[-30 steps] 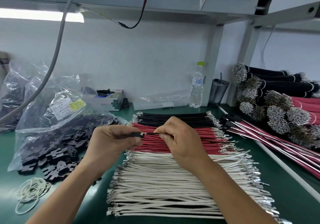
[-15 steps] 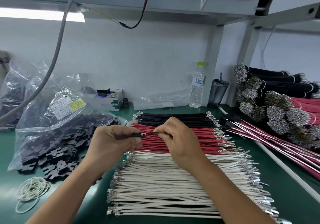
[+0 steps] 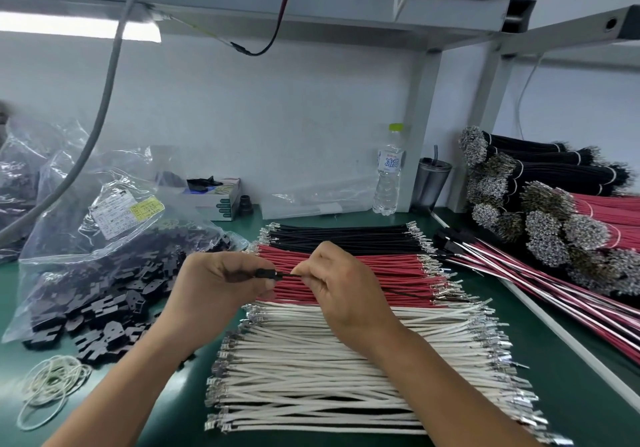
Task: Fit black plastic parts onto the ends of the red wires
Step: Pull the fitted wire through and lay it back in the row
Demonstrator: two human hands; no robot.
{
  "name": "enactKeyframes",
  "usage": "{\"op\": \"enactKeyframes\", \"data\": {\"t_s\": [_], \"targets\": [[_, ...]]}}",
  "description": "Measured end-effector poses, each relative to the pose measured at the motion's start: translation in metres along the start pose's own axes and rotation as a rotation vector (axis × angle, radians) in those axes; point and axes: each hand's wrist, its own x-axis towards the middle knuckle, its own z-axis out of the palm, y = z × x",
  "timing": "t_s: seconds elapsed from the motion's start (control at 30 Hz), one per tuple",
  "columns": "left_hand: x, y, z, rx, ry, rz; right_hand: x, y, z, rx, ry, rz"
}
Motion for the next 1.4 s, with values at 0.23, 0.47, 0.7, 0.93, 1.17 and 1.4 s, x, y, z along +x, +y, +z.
{"op": "enactKeyframes", "data": {"t_s": [0.23,0.47,0.7,0.93,1.17,1.4], "targets": [[-0.001,0.006,0.003,-0.042,0.004,-0.037,0.004,-0.002,-0.003,0.109,0.022,0.054],[-0.004,0.005,0.004,-0.03,-0.081,-0.04,0.004,-0.002,-0.002,0.031,0.048,-0.02],[-0.005,0.006,0.008,-0.06,-0.04,-0.033,0.004,-0.005,0.0,0.074,0.051,-0.019],[-0.001,0.008,0.013,-0.243,0.071,-0.104,0.009,-0.004,-0.012,-0.357,0.349,-0.118],[0.007,0.001,0.004,-0.345,0.278,-0.157,0.019,-0.015,0.005,-0.409,0.119,-0.228],[0.01,-0.002,0.0,-0.367,0.29,-0.189,0.046,-0.006,0.027,-0.171,-0.181,0.221]]}}
